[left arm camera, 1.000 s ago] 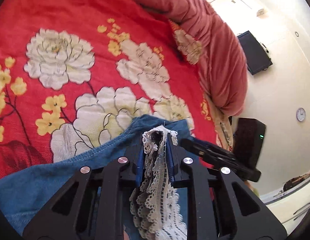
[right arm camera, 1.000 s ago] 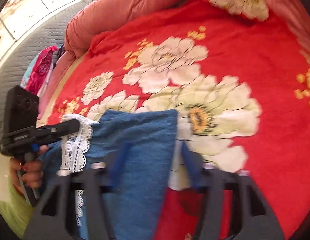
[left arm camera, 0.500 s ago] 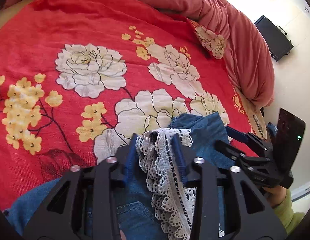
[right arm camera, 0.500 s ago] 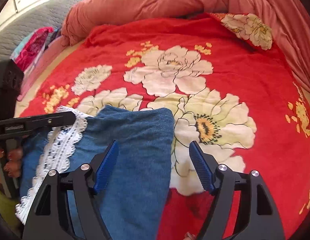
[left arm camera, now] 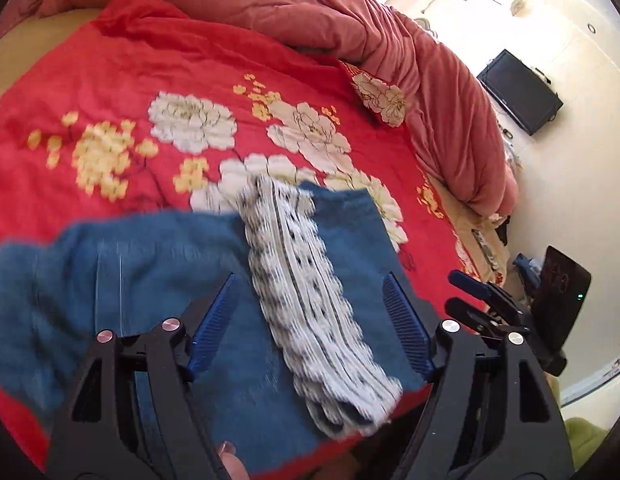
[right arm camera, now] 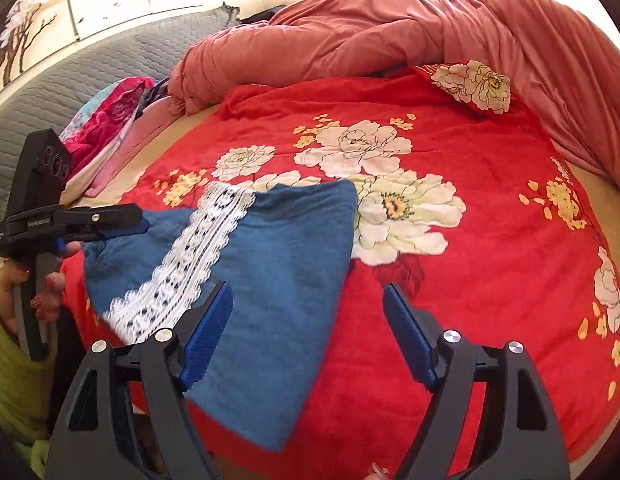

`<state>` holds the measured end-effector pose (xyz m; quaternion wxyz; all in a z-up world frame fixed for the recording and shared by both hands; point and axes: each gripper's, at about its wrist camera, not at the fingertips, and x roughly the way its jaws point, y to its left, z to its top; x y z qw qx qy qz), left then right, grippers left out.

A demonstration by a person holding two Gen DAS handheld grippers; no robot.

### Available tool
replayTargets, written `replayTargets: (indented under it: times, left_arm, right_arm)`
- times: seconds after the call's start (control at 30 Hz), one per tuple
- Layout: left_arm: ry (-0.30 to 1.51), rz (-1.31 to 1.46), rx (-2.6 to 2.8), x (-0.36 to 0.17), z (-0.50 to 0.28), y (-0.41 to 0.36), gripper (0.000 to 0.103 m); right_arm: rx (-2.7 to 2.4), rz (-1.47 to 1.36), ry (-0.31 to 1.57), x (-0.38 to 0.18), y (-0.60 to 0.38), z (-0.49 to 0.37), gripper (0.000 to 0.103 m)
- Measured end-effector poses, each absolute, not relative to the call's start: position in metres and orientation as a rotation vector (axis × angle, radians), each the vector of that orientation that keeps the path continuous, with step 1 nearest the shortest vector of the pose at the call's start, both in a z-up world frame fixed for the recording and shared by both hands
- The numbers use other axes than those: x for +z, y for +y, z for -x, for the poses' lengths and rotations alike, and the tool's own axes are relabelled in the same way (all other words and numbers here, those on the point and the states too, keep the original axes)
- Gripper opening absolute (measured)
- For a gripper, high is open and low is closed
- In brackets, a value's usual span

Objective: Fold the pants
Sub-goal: 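Fold the lace hem over the denim with the left gripper and release, then move both open grippers toward the elastic waistband end of the folded pants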

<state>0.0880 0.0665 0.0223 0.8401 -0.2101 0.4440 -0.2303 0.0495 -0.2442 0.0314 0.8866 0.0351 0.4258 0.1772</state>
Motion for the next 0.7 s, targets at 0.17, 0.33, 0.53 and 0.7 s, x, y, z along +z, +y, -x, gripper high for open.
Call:
replayTargets:
  times: [0.17,0.33,0.53,0.7]
  left_arm:
    - [1.002,0.528,-0.447,0.007,-0.052,0.064,0.066]
    - [1.043,0.583,-0.451,-0.002,-0.031,0.054,0.047]
    - [1.08,0.516,-0.432,-0.013,-0.034,0.025,0.04]
    - [1.083,0.465,-0.413,-0.017,-0.032,0.026,0.02]
  right_arm:
    - [0.433,-0.046,0.895,0.023,-0.229,-0.028,0.076]
    - [0.442,-0.01,0.871,0.023,-0.222,-0.02,0.076]
    - [0.444,-0.025,0.877,0.017,-0.223,-0.018,0.076]
    - [0.43,-0.001,0.936,-0.002,-0.22,-0.021,0.077]
